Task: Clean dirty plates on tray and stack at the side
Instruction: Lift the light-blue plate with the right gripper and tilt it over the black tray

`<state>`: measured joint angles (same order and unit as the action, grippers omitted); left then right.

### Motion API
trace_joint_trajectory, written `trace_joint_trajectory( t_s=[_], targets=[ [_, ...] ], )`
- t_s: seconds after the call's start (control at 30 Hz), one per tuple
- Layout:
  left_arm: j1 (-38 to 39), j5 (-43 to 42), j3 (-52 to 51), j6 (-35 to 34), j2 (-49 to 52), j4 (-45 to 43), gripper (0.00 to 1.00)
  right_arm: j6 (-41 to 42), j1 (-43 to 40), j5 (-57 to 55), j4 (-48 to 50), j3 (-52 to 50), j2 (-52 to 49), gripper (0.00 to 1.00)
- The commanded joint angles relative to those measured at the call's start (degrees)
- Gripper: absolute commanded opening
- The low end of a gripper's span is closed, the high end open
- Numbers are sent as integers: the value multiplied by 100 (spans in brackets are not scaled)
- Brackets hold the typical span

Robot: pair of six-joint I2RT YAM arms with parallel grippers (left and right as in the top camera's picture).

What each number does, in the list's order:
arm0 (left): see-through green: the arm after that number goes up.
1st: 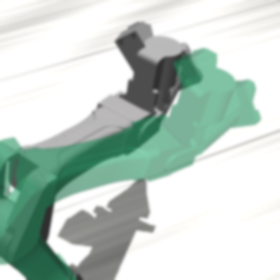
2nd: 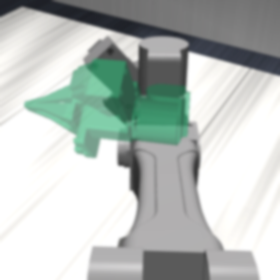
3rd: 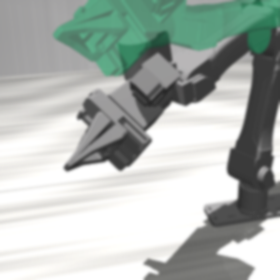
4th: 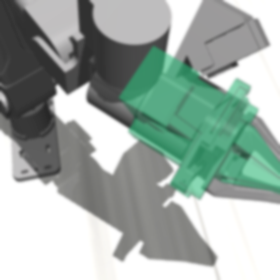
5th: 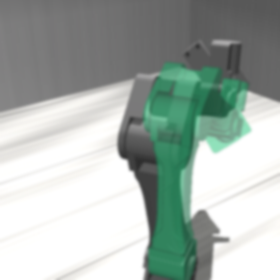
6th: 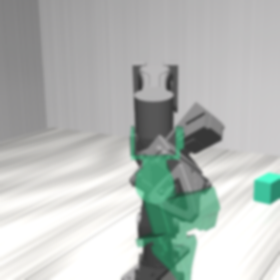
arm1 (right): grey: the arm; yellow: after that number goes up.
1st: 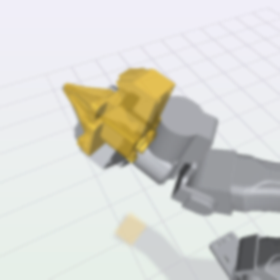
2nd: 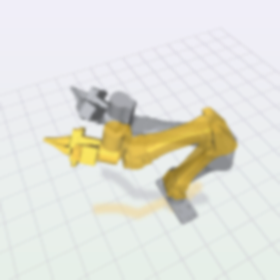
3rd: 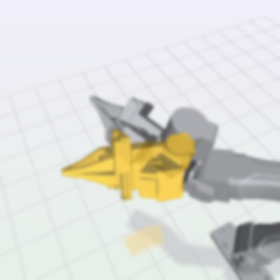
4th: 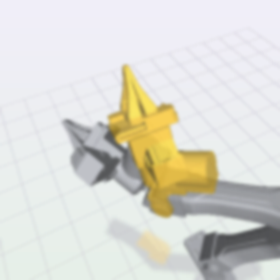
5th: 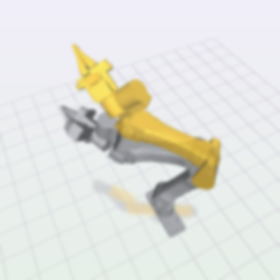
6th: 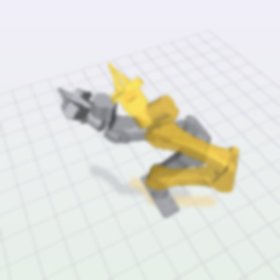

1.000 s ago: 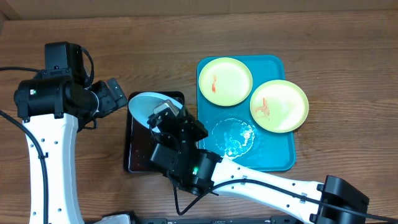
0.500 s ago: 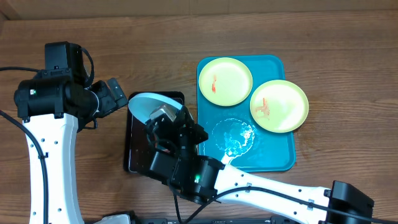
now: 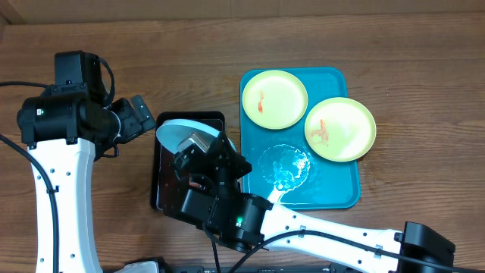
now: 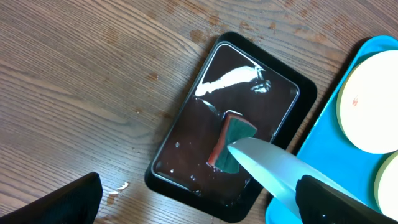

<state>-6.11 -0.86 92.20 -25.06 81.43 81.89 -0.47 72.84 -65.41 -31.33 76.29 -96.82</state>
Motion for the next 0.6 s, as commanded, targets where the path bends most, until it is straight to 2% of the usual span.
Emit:
trace_joint_trajectory(
  t_s=[0.0,0.57],
  targets=[
    [-24,-42,85,66,-11,15,100,-337,17,197,-48,136,210,4],
    [-24,-42,85,66,-11,15,100,-323,-37,201,-39,136,210,4]
  ],
)
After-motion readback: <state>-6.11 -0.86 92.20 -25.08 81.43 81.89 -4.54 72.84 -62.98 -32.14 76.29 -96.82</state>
